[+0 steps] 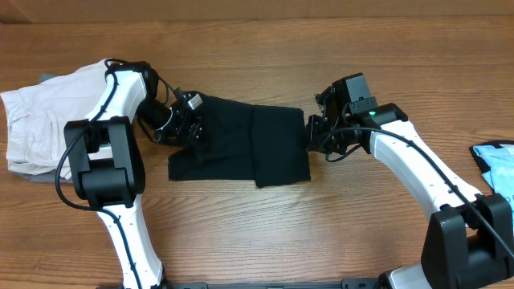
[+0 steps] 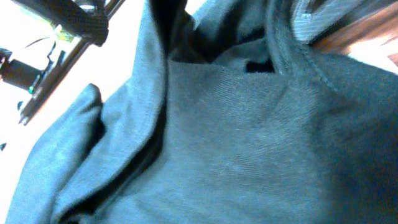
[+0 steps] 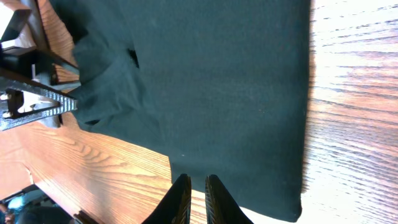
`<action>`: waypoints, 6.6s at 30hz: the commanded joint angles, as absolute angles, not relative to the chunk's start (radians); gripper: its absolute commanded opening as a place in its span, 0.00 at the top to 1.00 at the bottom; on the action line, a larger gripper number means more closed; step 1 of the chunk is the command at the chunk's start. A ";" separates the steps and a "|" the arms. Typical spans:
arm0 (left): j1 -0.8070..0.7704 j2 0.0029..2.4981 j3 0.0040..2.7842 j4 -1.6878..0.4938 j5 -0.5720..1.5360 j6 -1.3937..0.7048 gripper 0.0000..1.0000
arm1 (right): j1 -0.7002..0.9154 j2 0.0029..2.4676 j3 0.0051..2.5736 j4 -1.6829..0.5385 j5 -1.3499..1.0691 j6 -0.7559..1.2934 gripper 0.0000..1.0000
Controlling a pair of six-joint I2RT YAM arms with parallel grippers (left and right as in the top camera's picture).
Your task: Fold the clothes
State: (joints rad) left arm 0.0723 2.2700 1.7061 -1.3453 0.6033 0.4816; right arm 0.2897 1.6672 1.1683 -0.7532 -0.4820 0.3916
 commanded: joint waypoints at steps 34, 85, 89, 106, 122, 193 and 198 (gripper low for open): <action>-0.006 2.184 1.650 -1.322 0.493 0.395 0.55 | 0.290 1.672 1.165 -0.785 -0.400 0.384 0.82; 0.025 2.181 1.721 -1.324 0.619 0.345 0.96 | 0.290 1.672 1.165 -0.799 -0.355 0.384 0.72; 0.035 2.181 1.830 -1.323 0.622 0.320 0.96 | 0.290 1.672 1.165 -0.799 -0.355 0.384 0.72; 0.012 2.182 1.886 -1.293 0.428 0.320 0.72 | 0.290 1.672 1.165 -0.798 -0.333 0.385 0.71; 0.012 2.184 1.803 -1.243 0.431 0.284 0.70 | 0.290 1.672 1.165 -0.802 -0.333 0.384 0.70; 0.043 2.318 1.531 -1.050 0.629 0.274 0.90 | 0.290 1.672 1.165 -0.822 -0.333 0.384 0.63; 0.088 2.283 1.588 -1.142 0.599 0.257 0.96 | 0.290 1.672 1.165 -0.822 -0.329 0.384 0.64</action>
